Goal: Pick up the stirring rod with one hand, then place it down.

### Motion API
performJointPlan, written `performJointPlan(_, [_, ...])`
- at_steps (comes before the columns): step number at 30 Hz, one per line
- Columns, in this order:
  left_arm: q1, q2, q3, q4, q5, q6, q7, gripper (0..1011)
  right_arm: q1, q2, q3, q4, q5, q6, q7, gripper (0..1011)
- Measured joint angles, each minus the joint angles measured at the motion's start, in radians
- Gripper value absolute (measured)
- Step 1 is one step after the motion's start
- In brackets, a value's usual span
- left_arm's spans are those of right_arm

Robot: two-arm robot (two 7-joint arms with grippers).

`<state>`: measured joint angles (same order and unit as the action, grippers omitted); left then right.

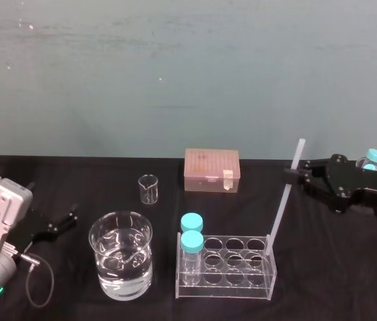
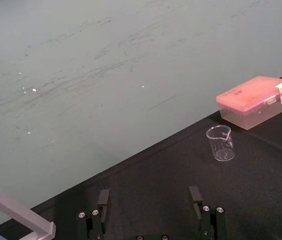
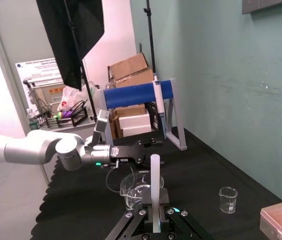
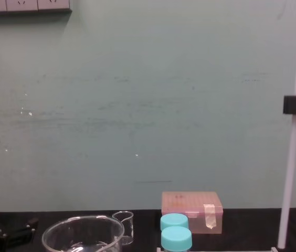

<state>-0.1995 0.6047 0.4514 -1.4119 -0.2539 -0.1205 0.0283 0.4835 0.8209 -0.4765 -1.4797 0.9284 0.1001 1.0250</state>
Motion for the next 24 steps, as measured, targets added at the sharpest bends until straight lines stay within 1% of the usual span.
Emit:
performJointPlan(4, [0.000, 0.000, 0.000, 0.000, 0.000, 0.000, 0.000, 1005, 0.023, -0.022, -0.029, 0.048, -0.018, -0.031, 0.023, 71])
performJointPlan(10, [0.000, 0.000, 0.000, 0.000, 0.000, 0.000, 0.000, 1005, 0.043, -0.039, -0.055, 0.094, -0.037, -0.064, 0.032, 71])
performJointPlan(19, [0.000, 0.000, 0.000, 0.000, 0.000, 0.000, 0.000, 1005, 0.051, -0.058, -0.080, 0.139, -0.058, -0.092, 0.041, 71])
performJointPlan(24, [0.000, 0.000, 0.000, 0.000, 0.000, 0.000, 0.000, 1005, 0.051, -0.063, -0.086, 0.150, -0.064, -0.097, 0.043, 71])
